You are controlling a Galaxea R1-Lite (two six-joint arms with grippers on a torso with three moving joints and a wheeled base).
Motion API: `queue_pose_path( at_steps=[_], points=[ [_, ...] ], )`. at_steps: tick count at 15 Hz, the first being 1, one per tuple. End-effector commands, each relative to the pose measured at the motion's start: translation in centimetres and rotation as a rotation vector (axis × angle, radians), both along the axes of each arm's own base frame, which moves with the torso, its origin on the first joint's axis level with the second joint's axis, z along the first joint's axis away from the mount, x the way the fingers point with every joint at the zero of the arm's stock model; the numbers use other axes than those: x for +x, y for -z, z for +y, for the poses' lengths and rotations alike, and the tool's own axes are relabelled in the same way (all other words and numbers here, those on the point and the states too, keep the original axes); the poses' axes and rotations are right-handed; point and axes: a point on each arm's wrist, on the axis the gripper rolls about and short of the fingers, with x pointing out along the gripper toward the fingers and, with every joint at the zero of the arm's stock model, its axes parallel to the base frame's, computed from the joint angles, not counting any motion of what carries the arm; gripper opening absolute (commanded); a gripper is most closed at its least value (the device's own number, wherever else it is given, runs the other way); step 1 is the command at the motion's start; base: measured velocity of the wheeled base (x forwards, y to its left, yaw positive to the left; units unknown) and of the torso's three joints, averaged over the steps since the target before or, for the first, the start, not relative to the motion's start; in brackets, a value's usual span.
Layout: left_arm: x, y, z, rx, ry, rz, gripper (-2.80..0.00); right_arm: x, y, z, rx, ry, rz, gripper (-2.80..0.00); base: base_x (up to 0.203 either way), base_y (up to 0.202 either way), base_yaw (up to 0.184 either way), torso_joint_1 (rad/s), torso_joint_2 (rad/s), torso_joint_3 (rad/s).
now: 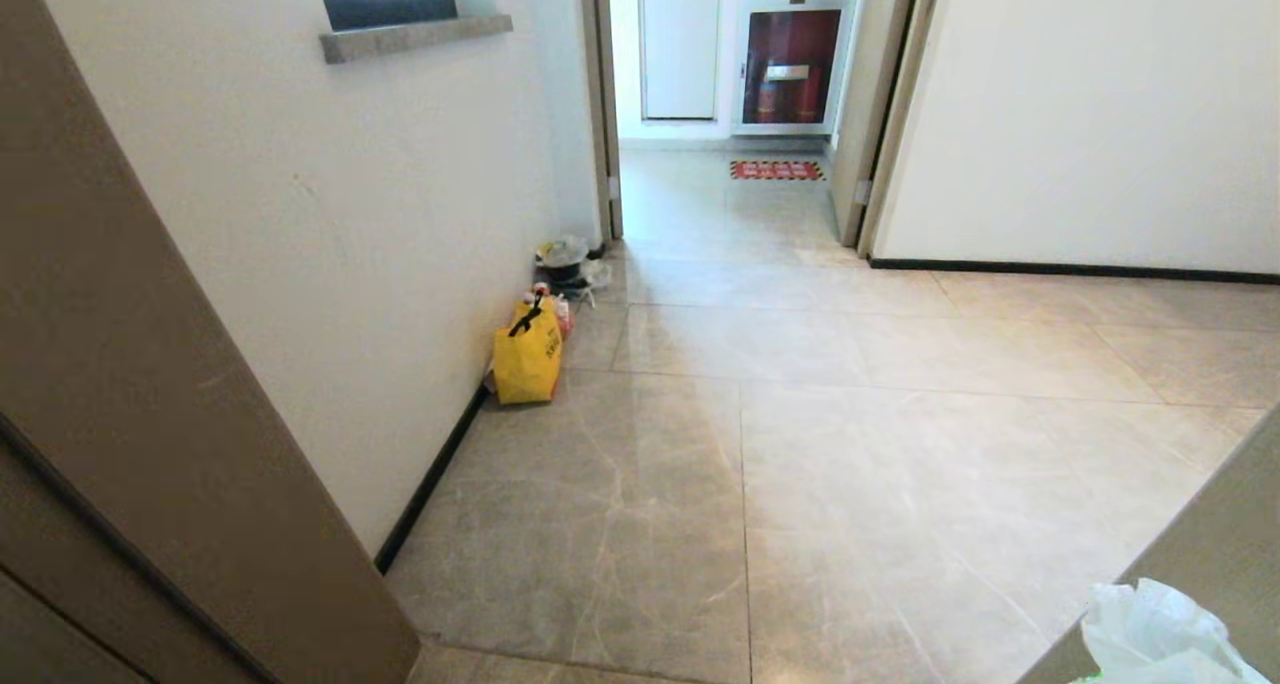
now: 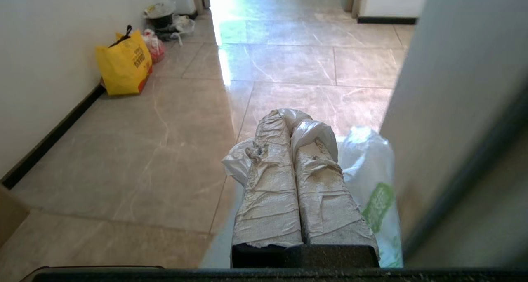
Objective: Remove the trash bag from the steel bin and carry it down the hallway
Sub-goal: Put the trash bag at the door
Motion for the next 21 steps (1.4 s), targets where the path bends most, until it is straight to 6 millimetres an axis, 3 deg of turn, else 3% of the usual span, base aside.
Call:
queue_pose_path(
  at_steps=[1,21],
  points=[
    [0.00,0.00,0.00,0.000,0.000,0.000,-2.80,0.00,0.00,0.00,-0.001,-0.002,-0.001,-2.80,0.182,0.000,-0.001,0.001,0.00,-0.001],
    [0.00,0.00,0.00,0.000,0.000,0.000,-2.80,0.00,0.00,0.00,-0.001,-0.001,-0.001,-2.80,0.191,0.000,0.000,0.002,0.00,0.003]
  ],
)
